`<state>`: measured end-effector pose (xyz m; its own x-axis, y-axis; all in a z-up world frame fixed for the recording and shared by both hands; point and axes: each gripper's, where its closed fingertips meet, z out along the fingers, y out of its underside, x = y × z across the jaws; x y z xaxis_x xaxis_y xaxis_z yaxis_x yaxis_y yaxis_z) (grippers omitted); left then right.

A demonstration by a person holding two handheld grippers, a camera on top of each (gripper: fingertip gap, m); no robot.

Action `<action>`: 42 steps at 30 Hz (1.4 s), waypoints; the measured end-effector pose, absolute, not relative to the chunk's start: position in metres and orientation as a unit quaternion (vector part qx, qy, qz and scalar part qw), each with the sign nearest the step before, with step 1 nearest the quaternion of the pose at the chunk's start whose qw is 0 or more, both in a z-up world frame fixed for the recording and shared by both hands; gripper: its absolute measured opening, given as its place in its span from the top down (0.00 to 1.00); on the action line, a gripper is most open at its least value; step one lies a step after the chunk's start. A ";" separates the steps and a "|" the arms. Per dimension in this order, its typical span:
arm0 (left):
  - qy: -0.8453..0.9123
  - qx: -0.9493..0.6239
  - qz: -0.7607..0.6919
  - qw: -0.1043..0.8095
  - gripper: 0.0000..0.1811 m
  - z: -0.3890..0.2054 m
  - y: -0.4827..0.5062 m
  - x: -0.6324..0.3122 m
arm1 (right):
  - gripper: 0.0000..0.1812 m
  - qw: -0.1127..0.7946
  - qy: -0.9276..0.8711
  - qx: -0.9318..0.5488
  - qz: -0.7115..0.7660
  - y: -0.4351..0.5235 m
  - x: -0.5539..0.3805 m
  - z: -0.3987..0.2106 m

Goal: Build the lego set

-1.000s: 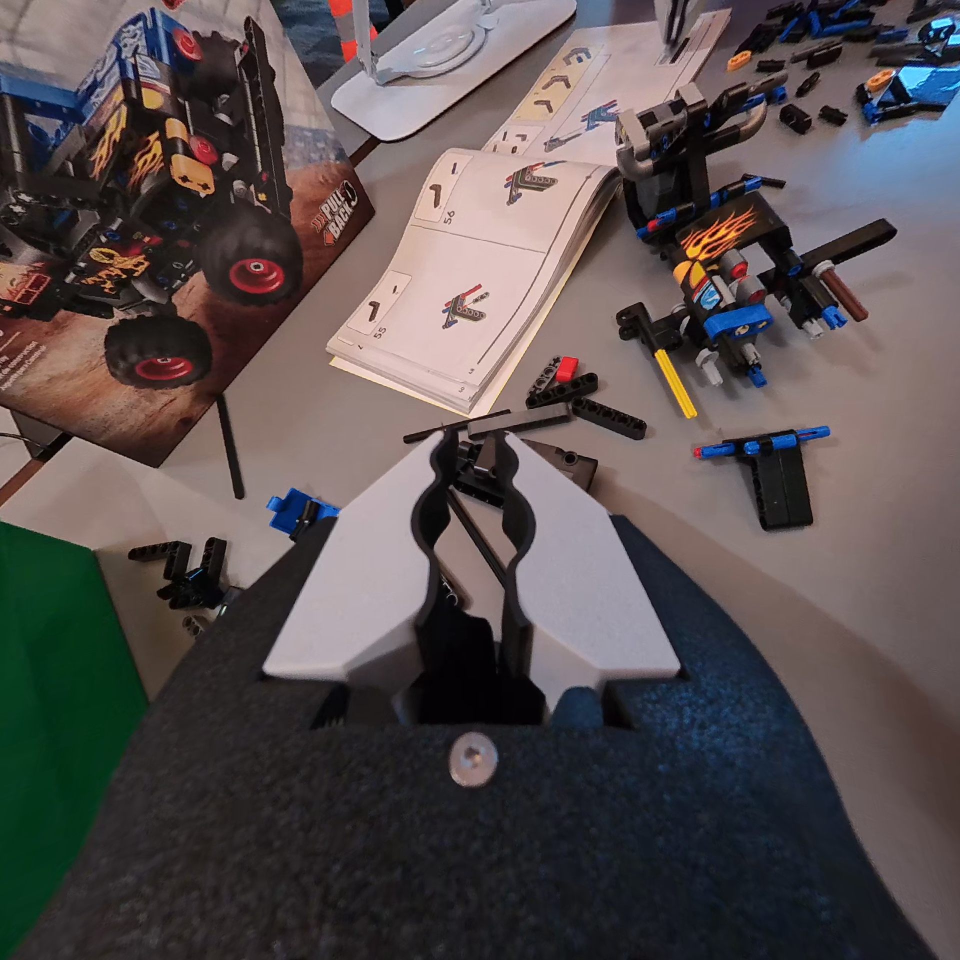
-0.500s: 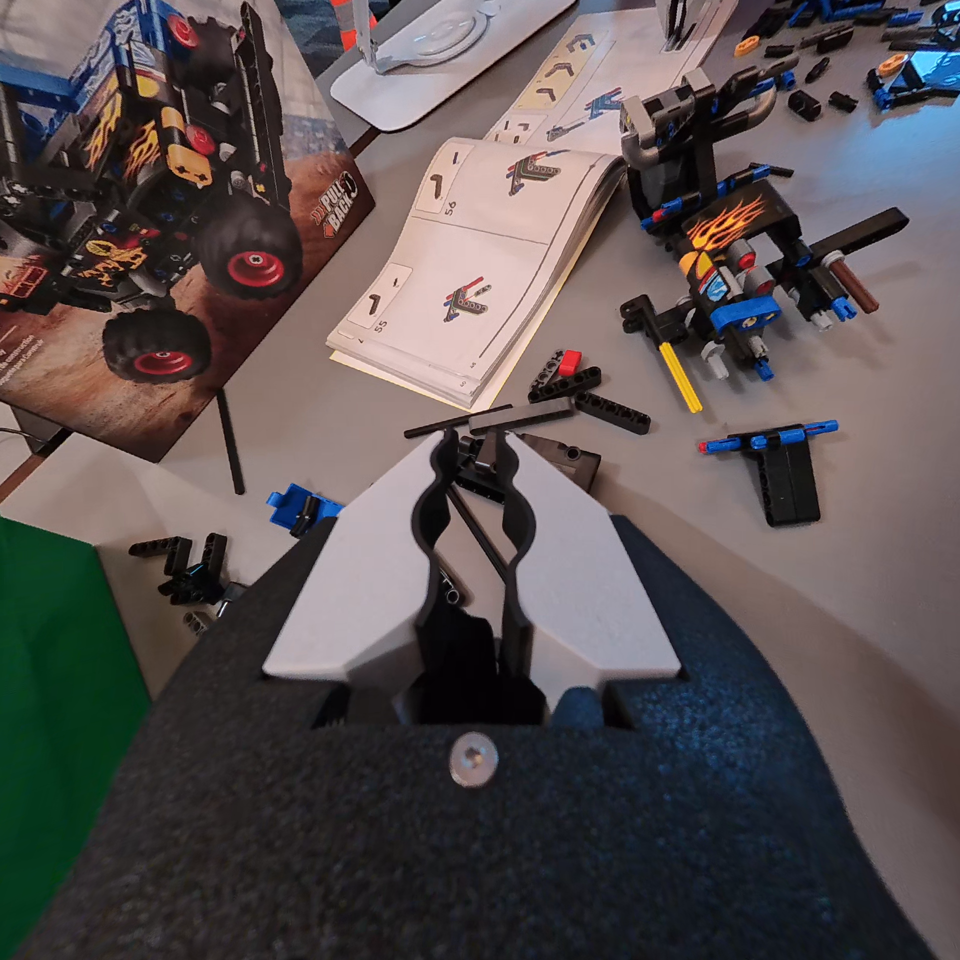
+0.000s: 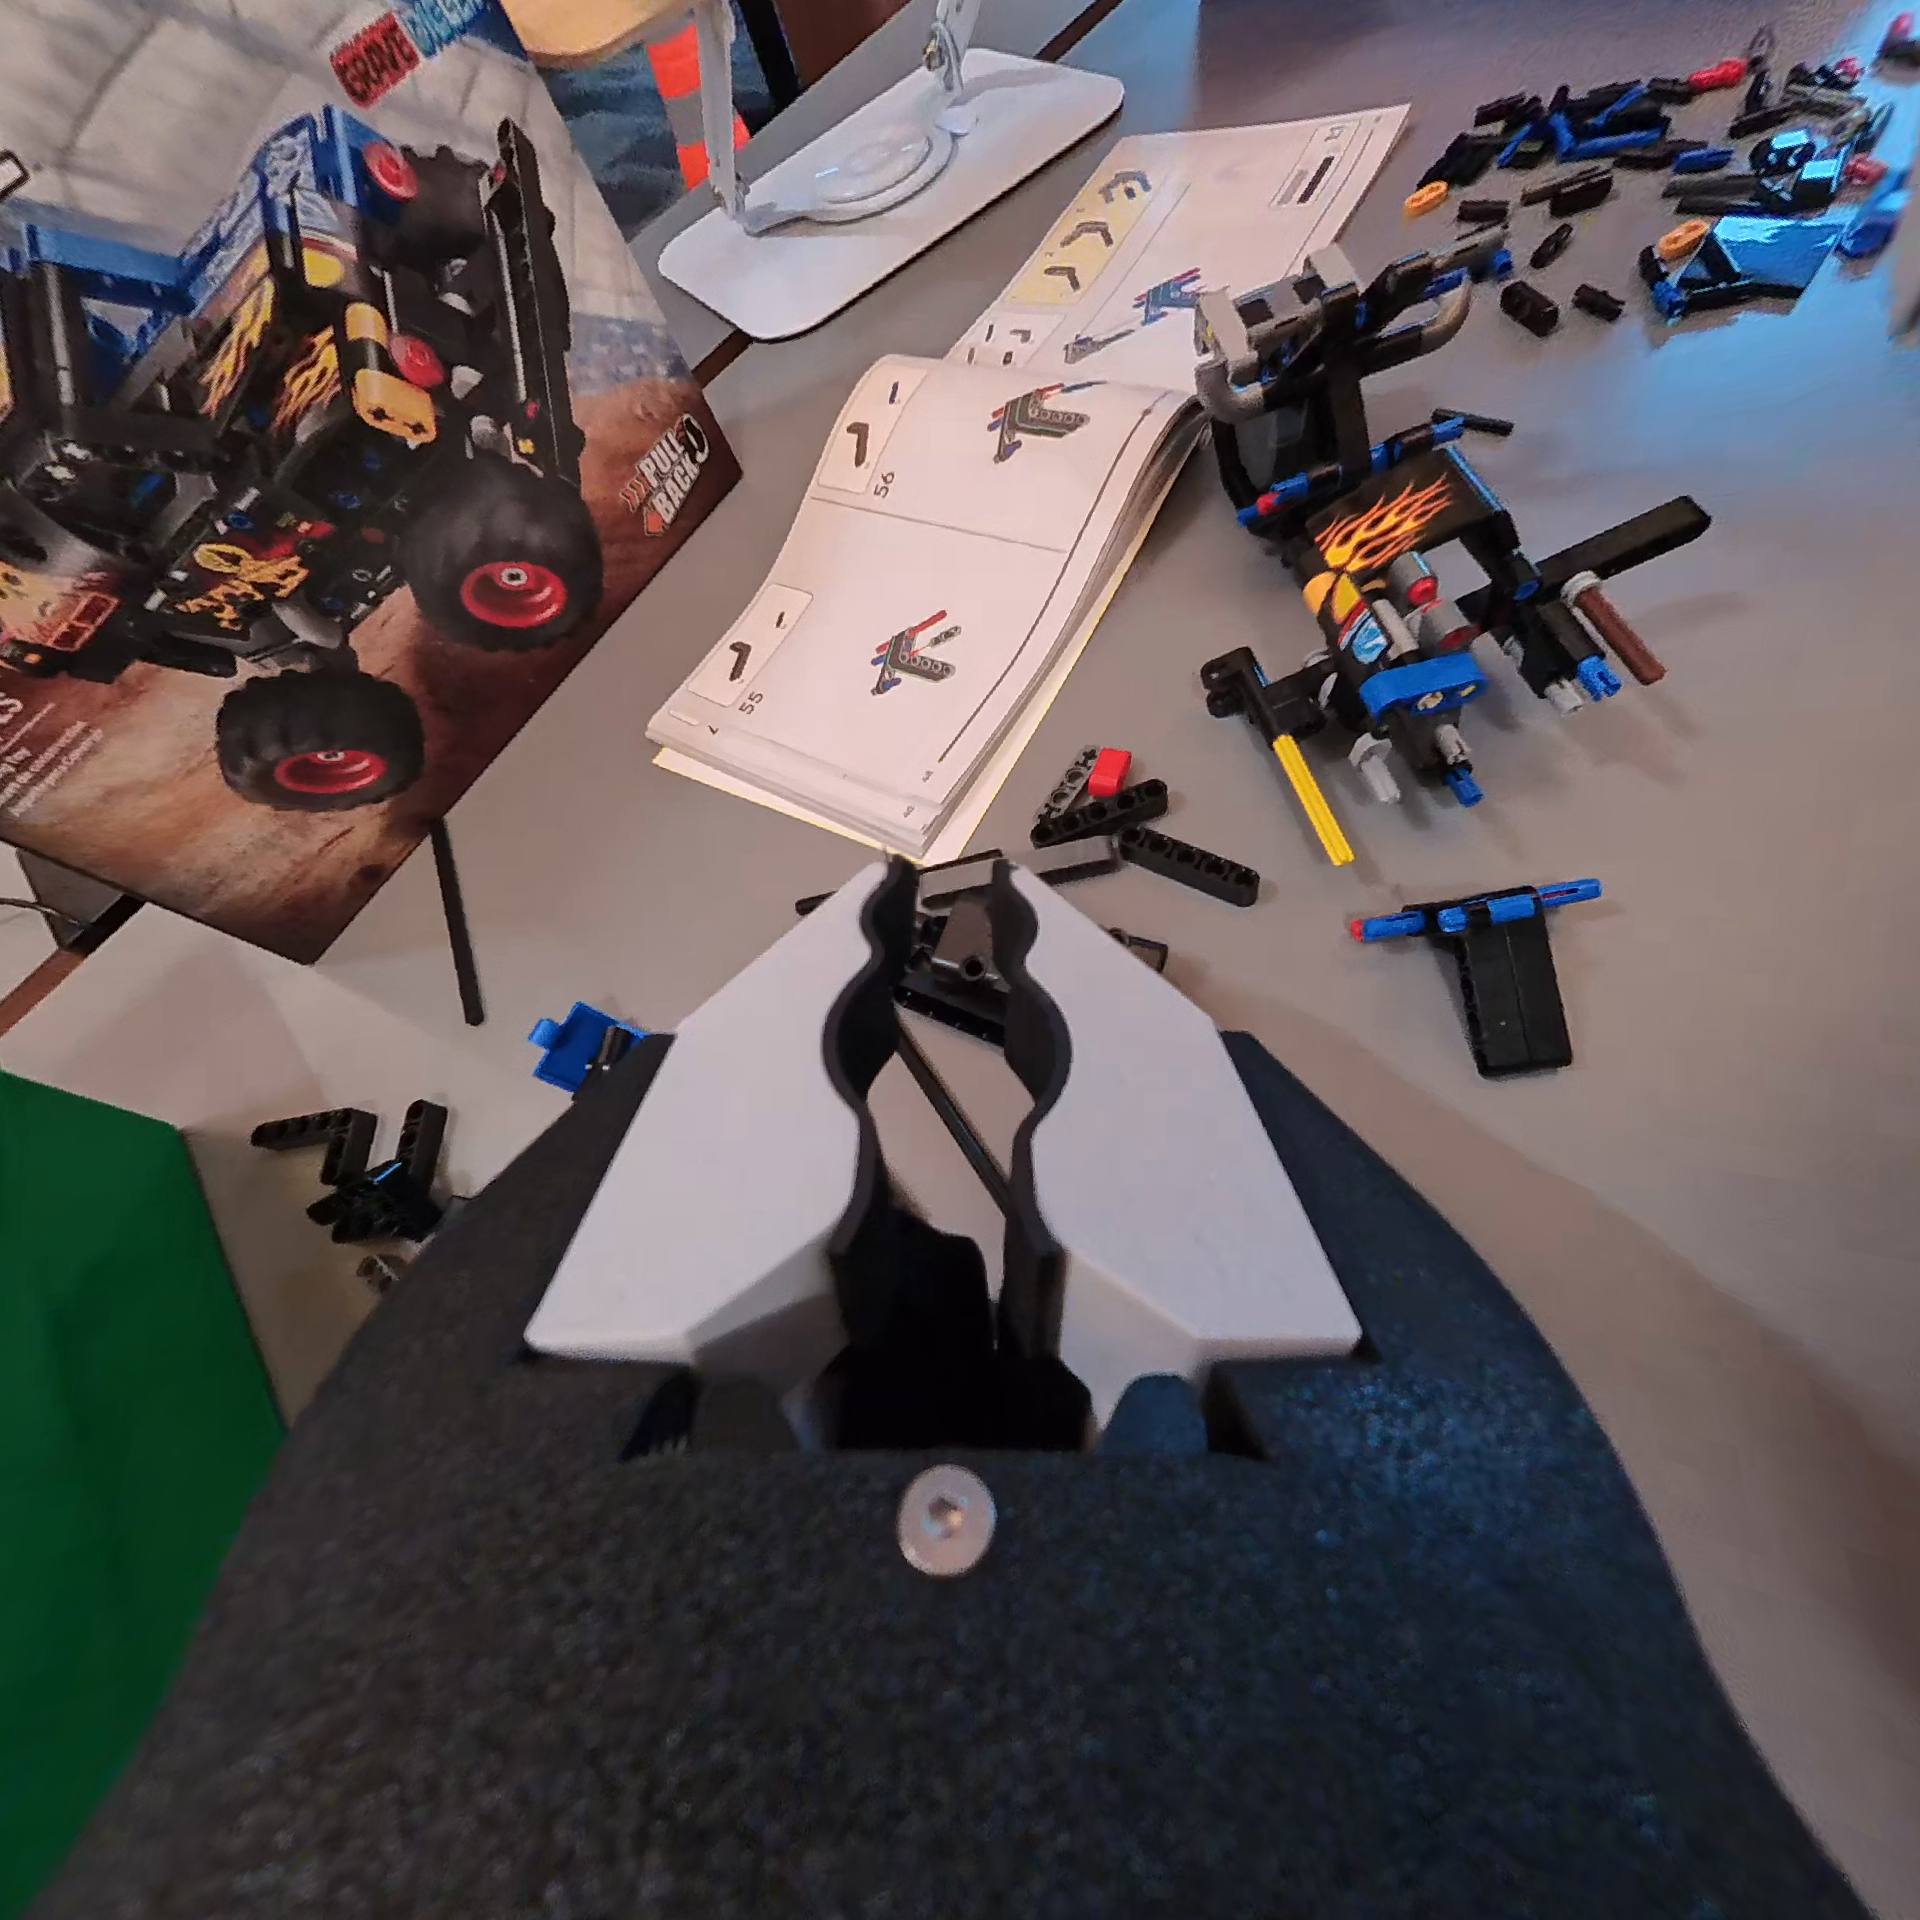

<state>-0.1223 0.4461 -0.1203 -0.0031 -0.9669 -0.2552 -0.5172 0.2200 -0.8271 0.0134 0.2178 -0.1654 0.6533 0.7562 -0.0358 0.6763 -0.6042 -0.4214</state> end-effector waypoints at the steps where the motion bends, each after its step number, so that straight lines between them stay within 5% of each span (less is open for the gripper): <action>1: 0.656 -0.566 -0.266 0.423 0.93 -0.121 0.447 -0.122 | 0.98 0.203 -0.383 -0.894 0.115 0.214 0.002 -0.171; 28: 0.611 -0.608 -0.267 0.430 0.93 -0.119 0.476 -0.135 | 0.92 0.343 -0.260 -0.900 0.065 0.226 -0.012 -0.165; 36: 0.610 -0.610 -0.265 0.431 0.93 -0.119 0.478 -0.135 | 0.94 0.499 -0.044 -0.856 -0.125 0.201 0.117 -0.108; 42: 0.613 -0.612 -0.264 0.424 0.93 -0.123 0.476 -0.134 | 0.94 0.471 0.049 -0.857 -0.203 0.155 0.183 -0.114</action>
